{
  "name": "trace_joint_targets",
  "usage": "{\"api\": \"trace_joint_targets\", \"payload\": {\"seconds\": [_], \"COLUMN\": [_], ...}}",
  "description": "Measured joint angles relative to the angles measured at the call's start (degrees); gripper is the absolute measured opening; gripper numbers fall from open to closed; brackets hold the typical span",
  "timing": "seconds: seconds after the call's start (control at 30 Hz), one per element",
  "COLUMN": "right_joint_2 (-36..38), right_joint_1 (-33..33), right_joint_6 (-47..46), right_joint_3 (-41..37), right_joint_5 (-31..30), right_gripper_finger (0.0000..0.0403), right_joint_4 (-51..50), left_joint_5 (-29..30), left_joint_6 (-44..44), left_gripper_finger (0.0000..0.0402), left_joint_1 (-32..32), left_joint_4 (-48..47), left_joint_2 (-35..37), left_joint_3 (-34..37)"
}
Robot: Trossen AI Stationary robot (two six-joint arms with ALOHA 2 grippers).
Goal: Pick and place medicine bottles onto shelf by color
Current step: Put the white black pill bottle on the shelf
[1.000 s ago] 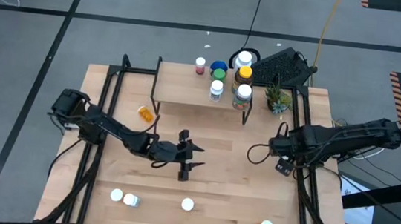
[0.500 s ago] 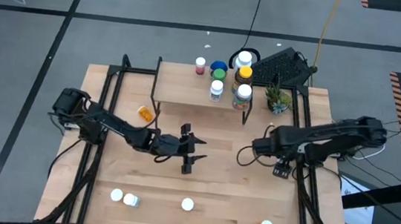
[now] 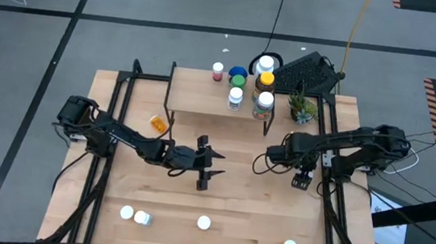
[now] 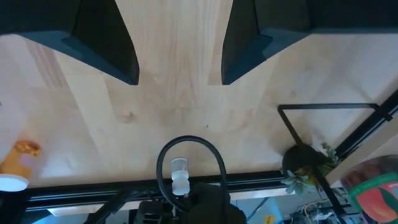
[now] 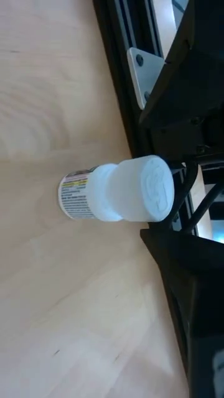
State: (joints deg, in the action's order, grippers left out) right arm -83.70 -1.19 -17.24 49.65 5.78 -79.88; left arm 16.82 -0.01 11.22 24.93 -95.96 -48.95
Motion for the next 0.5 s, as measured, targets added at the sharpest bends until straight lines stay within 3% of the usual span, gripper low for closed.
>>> {"api": "trace_joint_targets", "payload": {"seconds": [0.13,0.5], "right_joint_2": [-0.02,-0.02], "right_joint_1": [-0.35,-0.35], "right_joint_6": [-0.02,-1.26], "right_joint_3": [0.0,0.0], "right_joint_5": [0.17,0.47], "right_gripper_finger": [0.026,0.017], "right_joint_4": [-0.51,1.23], "left_joint_5": [0.0,0.0], "left_joint_6": [-0.11,-0.66], "left_gripper_finger": [0.0232,0.0232], "left_joint_1": [0.0,0.33], "left_joint_4": [-0.32,-0.35], "left_joint_2": [0.0,0.0], "left_joint_3": [0.0,0.0]}}
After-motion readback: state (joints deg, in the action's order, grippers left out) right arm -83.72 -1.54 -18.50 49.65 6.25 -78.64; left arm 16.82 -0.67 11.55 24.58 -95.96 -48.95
